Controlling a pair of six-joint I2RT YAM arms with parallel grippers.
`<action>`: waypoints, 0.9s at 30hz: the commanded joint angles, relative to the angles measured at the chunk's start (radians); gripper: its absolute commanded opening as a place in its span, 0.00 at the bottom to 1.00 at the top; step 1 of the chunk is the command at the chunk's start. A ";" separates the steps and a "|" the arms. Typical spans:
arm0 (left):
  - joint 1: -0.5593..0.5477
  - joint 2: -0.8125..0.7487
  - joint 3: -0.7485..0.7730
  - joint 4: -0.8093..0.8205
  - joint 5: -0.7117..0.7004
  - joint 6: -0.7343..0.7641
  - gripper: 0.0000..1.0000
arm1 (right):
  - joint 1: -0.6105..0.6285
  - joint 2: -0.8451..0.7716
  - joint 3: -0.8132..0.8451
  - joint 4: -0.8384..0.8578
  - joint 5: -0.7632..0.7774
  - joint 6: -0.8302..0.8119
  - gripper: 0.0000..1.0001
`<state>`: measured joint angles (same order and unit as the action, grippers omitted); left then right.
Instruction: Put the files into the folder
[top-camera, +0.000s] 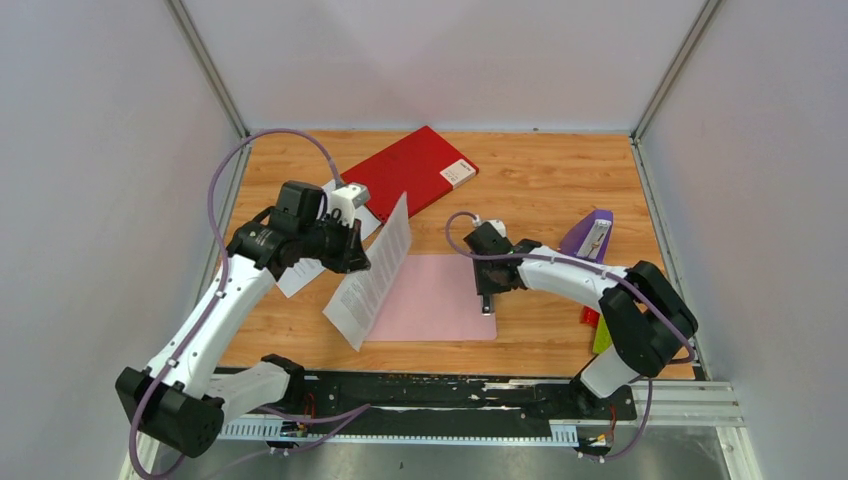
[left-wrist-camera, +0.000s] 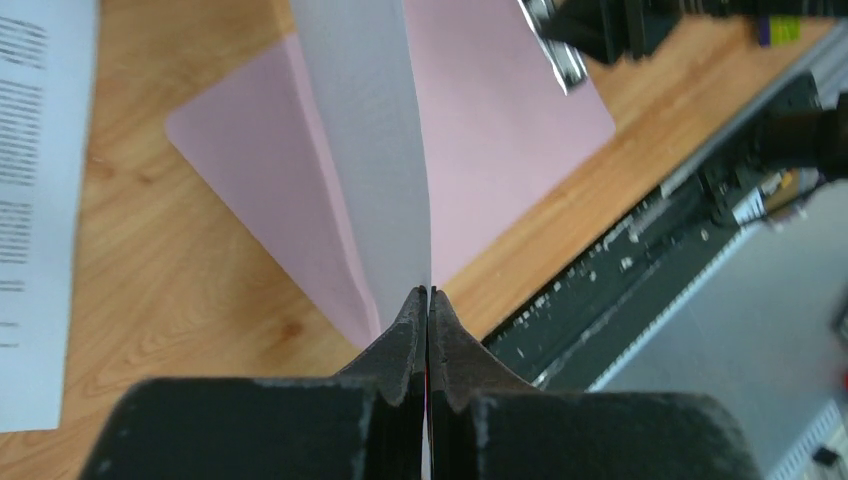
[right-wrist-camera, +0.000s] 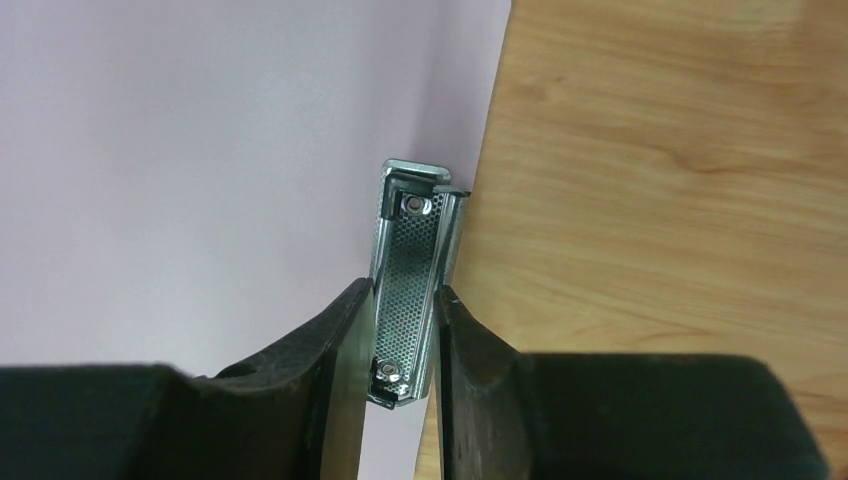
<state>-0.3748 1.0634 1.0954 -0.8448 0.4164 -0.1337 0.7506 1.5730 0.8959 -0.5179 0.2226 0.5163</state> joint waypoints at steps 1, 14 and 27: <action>-0.031 0.027 0.077 -0.136 0.162 0.121 0.00 | -0.113 -0.036 -0.013 -0.010 -0.081 -0.190 0.27; -0.070 0.352 0.193 -0.164 0.058 0.245 0.00 | -0.261 -0.030 0.039 0.012 -0.270 -0.311 0.39; -0.080 0.761 0.446 -0.213 -0.162 0.360 0.00 | -0.273 -0.001 0.018 0.017 -0.268 -0.322 0.43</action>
<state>-0.4500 1.7695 1.4914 -1.0279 0.3271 0.1532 0.4828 1.5539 0.9031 -0.5224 -0.0448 0.2077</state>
